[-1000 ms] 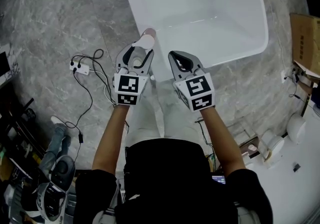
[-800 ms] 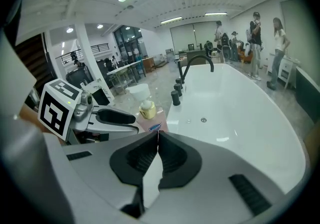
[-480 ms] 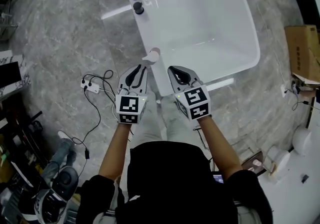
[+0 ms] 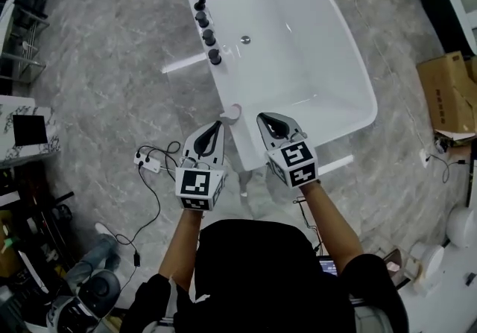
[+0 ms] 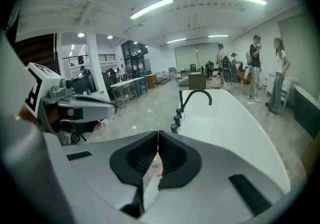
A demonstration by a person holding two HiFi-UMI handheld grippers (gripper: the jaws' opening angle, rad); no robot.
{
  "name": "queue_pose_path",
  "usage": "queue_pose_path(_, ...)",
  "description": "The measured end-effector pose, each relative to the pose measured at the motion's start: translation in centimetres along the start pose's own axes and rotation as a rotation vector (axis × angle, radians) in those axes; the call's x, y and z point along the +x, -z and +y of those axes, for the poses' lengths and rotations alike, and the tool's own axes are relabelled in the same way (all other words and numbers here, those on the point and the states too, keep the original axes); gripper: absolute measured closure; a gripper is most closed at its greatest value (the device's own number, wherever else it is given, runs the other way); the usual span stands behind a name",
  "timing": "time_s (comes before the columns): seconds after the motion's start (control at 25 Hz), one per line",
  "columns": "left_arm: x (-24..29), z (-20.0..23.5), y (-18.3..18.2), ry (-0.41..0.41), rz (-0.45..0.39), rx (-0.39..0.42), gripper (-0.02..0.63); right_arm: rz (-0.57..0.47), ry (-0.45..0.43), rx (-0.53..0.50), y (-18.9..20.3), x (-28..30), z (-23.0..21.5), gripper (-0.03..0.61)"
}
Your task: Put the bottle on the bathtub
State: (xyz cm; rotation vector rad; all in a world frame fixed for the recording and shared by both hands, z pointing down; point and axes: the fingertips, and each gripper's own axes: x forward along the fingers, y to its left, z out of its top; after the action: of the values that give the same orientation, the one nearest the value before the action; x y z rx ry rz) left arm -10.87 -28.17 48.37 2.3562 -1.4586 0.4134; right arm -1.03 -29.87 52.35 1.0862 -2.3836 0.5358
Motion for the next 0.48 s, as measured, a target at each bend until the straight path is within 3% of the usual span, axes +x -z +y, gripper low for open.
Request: queue_pose_path(0.48,-6.5,-0.5,-11.2,-0.044,-0.174,0.067,0.6,-0.182,0.041,-0.082,-10.2,-7.7,1.0,0.555)
